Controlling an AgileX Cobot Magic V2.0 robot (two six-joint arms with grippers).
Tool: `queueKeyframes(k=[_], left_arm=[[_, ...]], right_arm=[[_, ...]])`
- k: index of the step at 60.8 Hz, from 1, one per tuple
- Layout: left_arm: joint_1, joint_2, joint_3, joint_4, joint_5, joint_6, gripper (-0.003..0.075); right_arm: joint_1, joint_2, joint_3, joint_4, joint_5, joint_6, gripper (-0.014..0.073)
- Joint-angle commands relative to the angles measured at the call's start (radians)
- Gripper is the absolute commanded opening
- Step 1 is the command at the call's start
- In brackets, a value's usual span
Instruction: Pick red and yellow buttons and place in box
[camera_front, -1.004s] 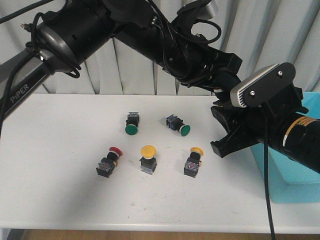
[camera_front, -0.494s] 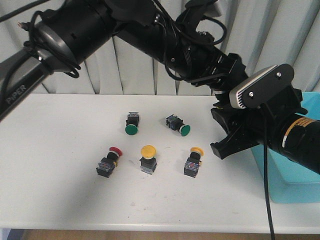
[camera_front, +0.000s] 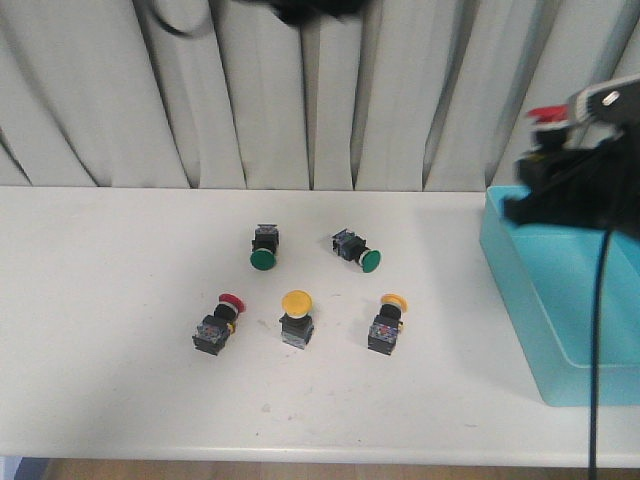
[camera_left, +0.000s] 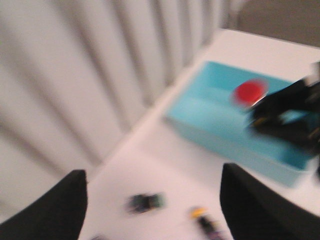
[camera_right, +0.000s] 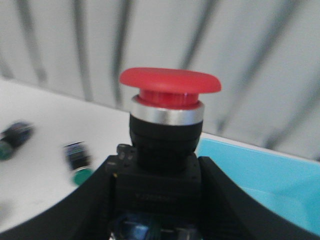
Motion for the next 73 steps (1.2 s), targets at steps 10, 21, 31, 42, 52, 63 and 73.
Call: queueKeyframes(k=[10,21,31,42,52,63,73], left_arm=[[-0.003,-0.106,-0.026,0.457,0.008,-0.323,0.0413],[-0.003,-0.106,0.045,0.503,0.026,-0.352,0.0396],[-0.003,-0.106,0.151,0.506,0.001,-0.352,0.0396],[-0.003,-0.106,0.252,0.506,-0.035,-0.352,0.0396],[-0.003,-0.105,0.291,0.506,-0.036,-0.352,0.0396],[-0.003,-0.105,0.291,0.506,-0.036,-0.352,0.0396],[-0.003,-0.105,0.291,0.506,-0.037,-0.352,0.0396]], right_arm=[[-0.218,0.198,-0.233,0.071,0.219,0.005,0.0008],[-0.268,0.433,-0.311,0.117,0.306,0.005,0.0013],[-0.267,0.591,-0.349,0.113,0.323,0.000,0.0027],[-0.270,0.706,-0.416,0.111,0.379,-0.004,0.0062],[-0.270,0.774,-0.479,0.115,0.430,-0.011,0.0151],[-0.270,0.808,-0.489,0.115,0.419,-0.052,0.0291],[-0.270,0.806,-0.495,0.116,0.397,-0.052,0.0393]])
